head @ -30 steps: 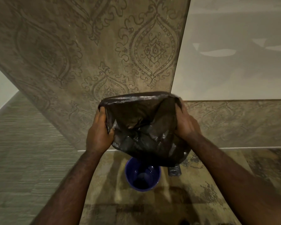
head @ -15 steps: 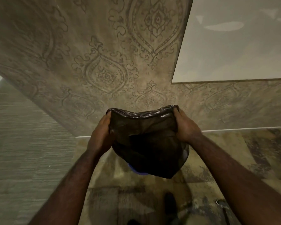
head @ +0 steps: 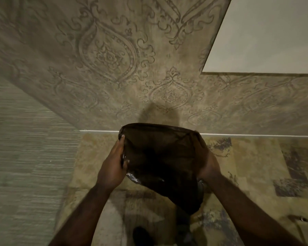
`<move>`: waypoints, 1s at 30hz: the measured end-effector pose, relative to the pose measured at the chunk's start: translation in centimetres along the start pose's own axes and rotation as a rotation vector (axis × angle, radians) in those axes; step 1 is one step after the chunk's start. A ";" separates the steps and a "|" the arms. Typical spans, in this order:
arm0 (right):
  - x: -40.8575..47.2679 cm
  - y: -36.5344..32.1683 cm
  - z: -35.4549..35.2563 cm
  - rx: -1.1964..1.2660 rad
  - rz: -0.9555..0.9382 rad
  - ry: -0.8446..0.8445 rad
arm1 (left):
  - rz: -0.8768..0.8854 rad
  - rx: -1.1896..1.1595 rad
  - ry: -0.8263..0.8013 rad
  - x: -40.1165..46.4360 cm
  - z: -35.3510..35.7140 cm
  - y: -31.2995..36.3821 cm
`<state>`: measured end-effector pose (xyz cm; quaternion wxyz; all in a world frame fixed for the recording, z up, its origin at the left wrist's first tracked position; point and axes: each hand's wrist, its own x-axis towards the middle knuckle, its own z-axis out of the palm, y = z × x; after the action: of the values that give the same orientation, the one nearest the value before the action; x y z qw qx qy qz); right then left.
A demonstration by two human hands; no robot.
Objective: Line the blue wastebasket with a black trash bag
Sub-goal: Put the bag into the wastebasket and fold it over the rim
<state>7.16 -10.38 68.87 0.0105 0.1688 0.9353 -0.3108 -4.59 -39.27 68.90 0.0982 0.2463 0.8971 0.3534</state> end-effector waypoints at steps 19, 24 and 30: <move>4.8 11.7 20.0 -0.030 0.147 -0.017 | -0.111 -0.027 -0.022 2.4 16.9 -17.2; 7.6 14.8 25.1 -0.020 0.178 0.013 | 0.014 0.074 0.061 3.2 21.7 -20.5; 11.2 20.6 30.5 -0.026 0.172 -0.275 | 0.047 0.062 0.020 5.0 26.6 -27.1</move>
<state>0.67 -9.31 30.94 0.1671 0.2039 0.9111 -0.3169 -9.70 -38.17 30.90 0.0731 0.2669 0.9025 0.3300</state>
